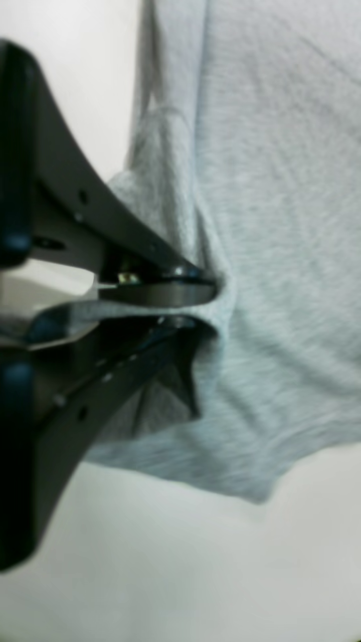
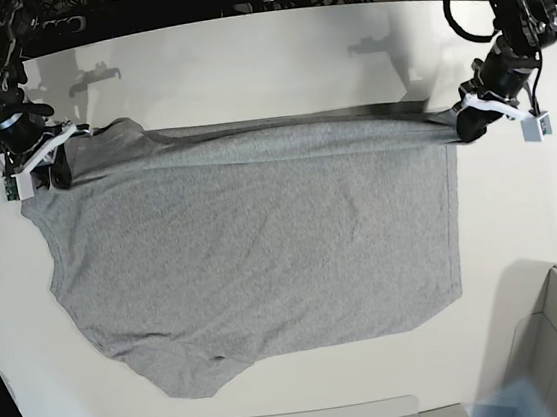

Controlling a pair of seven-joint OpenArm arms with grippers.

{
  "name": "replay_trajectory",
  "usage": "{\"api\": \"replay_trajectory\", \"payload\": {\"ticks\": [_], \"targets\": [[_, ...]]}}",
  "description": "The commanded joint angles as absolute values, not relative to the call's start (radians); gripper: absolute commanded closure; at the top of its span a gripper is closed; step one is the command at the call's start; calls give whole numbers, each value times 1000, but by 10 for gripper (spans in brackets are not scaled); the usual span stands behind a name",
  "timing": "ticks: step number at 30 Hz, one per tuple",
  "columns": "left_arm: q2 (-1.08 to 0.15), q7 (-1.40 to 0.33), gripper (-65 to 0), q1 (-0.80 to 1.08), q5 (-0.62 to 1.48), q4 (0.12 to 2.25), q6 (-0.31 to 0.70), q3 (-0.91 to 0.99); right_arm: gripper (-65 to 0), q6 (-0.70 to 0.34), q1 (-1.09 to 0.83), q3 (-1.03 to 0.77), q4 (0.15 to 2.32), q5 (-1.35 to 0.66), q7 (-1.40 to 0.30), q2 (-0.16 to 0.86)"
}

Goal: Fold the T-shirt properly
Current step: 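Lift the collar edge with both grippers and fold it toward the hem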

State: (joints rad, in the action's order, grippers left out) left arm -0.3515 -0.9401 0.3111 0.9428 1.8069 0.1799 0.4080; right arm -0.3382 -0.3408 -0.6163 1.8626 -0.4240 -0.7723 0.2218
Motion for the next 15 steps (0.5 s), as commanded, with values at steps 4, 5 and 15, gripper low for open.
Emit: {"api": "replay_trajectory", "payload": {"ticks": [4,5,15], "targets": [[-366,-955,0,196,957,1741,182,410,0,-341,-269,-573,1868,-364,-750,237],[-366,-957,0,177,957,1721,182,410,0,-341,-252,-565,1857,-355,-750,237],[-369,-955,0,42,855,1566,182,387,0,-341,-67,-507,1669,-289,-745,277]]}}
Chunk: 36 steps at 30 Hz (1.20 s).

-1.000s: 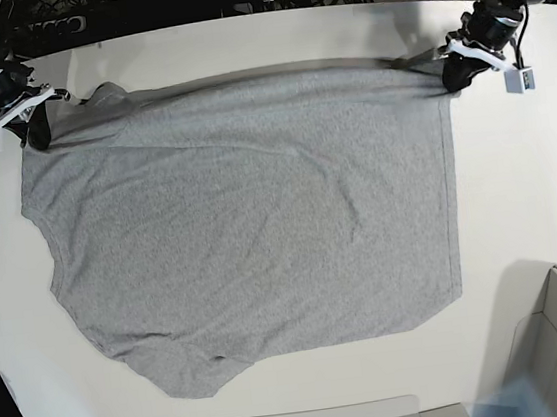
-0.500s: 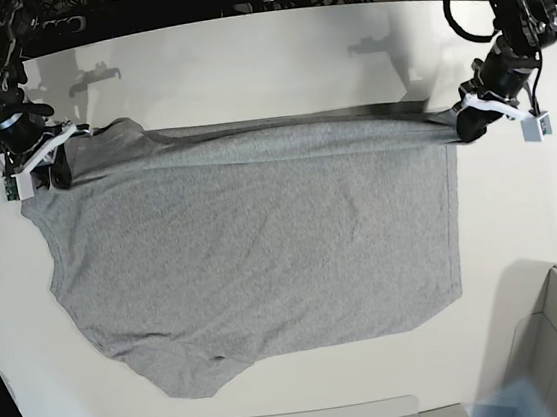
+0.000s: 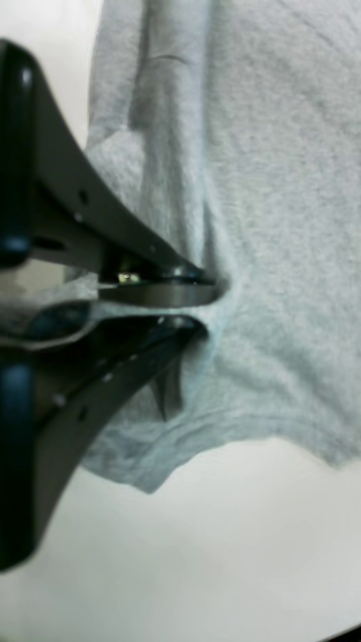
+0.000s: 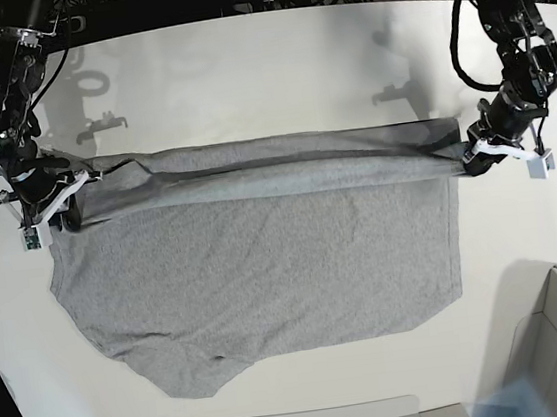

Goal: Fold the T-shirt properly
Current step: 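Lift the collar edge with both grippers and fold it toward the hem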

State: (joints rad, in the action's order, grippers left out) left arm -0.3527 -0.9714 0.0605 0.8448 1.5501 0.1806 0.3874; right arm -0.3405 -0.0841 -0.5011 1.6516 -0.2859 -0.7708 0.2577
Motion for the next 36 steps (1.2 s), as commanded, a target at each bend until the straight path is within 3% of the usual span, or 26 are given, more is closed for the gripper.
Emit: {"api": "replay_trajectory", "payload": {"ticks": [1,7,19,28,33,36], "targets": [[-369,-955,0,21,817,1552,182,363,0,-341,-51,-504,1652,-289,-745,278],[-364,-943,0,-65,696,1508,182,315,0,-343,41,-489,1557,-288,-743,289],[-366,-918,0,-168,694,1372,182,311,0,-341,199,-409,1273,-259,-642,332],[-366,-855,0,-173,694,1325,182,309,0,-343,249,-386,1213,-205,-570,326],[-366,-857,0,-174,694,1330,182,309,-189,-343,249,-325,1216,-205,-529,334],[-366,-862,-93,-170,694,1337,182,311,-274,-343,255,-325,1218,-211,-530,346]]}}
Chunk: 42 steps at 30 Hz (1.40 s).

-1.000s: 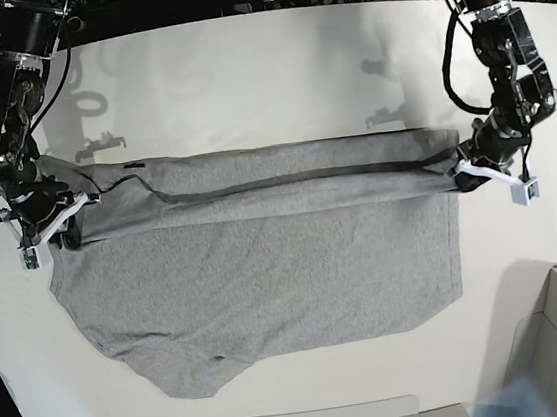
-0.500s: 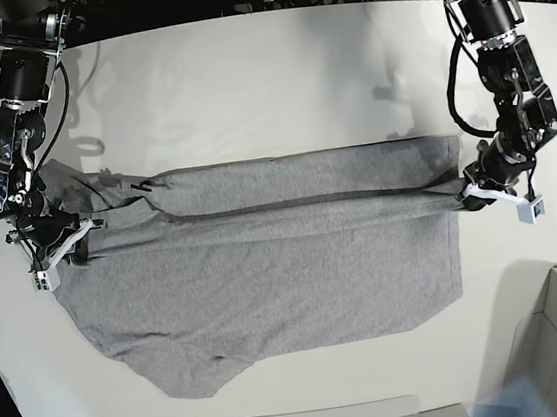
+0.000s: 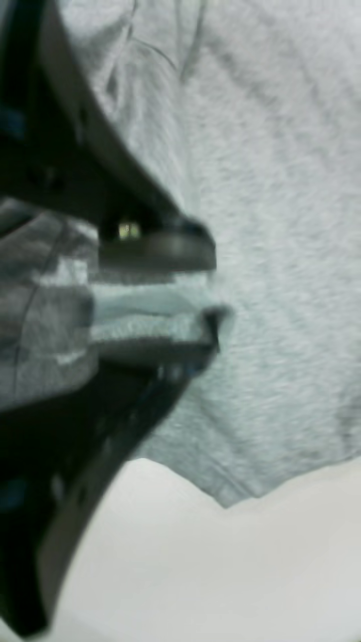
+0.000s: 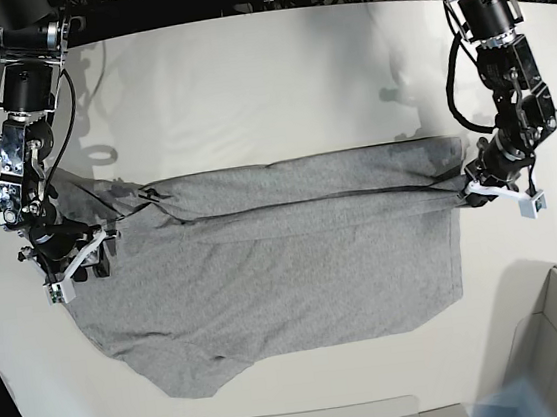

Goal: Fold the T-shirt properly
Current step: 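Lift the collar edge with both grippers and fold it toward the hem, then release the folded edge and raise both grippers back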

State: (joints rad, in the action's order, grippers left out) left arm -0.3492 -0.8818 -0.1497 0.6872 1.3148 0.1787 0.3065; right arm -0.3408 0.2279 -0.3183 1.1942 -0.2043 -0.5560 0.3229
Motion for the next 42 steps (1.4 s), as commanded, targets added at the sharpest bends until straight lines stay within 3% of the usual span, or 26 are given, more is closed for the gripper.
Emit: {"api": "replay_trajectory", "payload": {"ticks": [1,8,12,17,22,30,39,42], "targets": [[-366,-865,-106,-168,694,1351,182,311,-280,-343,255,-326,1221,-211,-530,346],[-369,-869,-109,-122,697,1469,180,315,-279,-343,203,-349,1356,-213,-541,352],[-369,-923,-109,-65,696,1569,180,317,-279,-346,125,-455,1455,-214,-628,348],[-366,-947,-109,22,696,1672,180,317,-279,-349,-21,-604,1504,-395,-714,349],[-366,-947,-111,82,696,1702,180,317,-279,-349,-157,-619,1478,-489,-662,349],[-364,-947,-112,90,696,1678,182,312,-279,-349,-143,-613,1323,-493,-576,372],[-328,-947,-108,87,702,1678,189,303,-278,-349,-116,-585,1379,-492,-581,384],[-332,-946,-78,85,697,1679,189,249,-224,-349,-120,-561,1434,-489,-581,384]]}}
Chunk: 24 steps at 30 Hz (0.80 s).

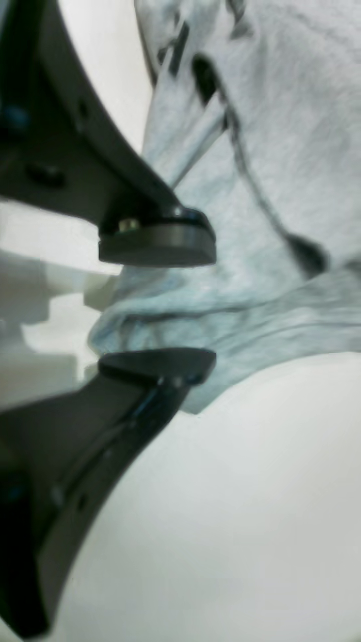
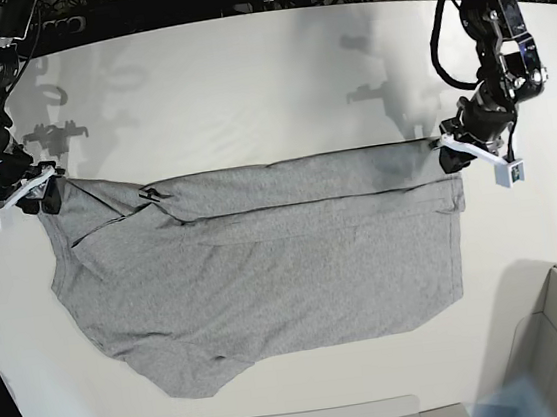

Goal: Fold the T-shirt properly
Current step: 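Release the folded edge and raise both grippers back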

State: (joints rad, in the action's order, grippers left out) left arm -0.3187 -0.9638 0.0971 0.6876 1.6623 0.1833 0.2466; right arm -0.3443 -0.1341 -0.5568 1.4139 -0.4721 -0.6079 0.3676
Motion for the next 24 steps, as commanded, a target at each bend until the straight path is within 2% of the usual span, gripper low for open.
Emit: {"api": "replay_trajectory", "payload": {"ticks": [1,3,5,10,18,24], "targets": [[-332,-943,-51,84,696,1679,189,232,-181,-349,-122,-550,1454,-489,-581,384],[-332,-940,0,82,696,1678,188,209,-85,-349,-119,-524,1474,-487,-581,384],[-329,-937,0,79,696,1673,185,185,0,-349,-108,-483,1478,-487,-581,389],[-332,-934,0,12,694,1606,183,97,0,-346,-21,-375,1388,-432,-582,386],[-335,-840,0,-42,694,1425,182,31,0,-346,99,-369,1171,-272,-573,390],[-337,-835,0,-38,679,1326,183,31,0,-348,88,-366,1125,-225,-578,390]]}}
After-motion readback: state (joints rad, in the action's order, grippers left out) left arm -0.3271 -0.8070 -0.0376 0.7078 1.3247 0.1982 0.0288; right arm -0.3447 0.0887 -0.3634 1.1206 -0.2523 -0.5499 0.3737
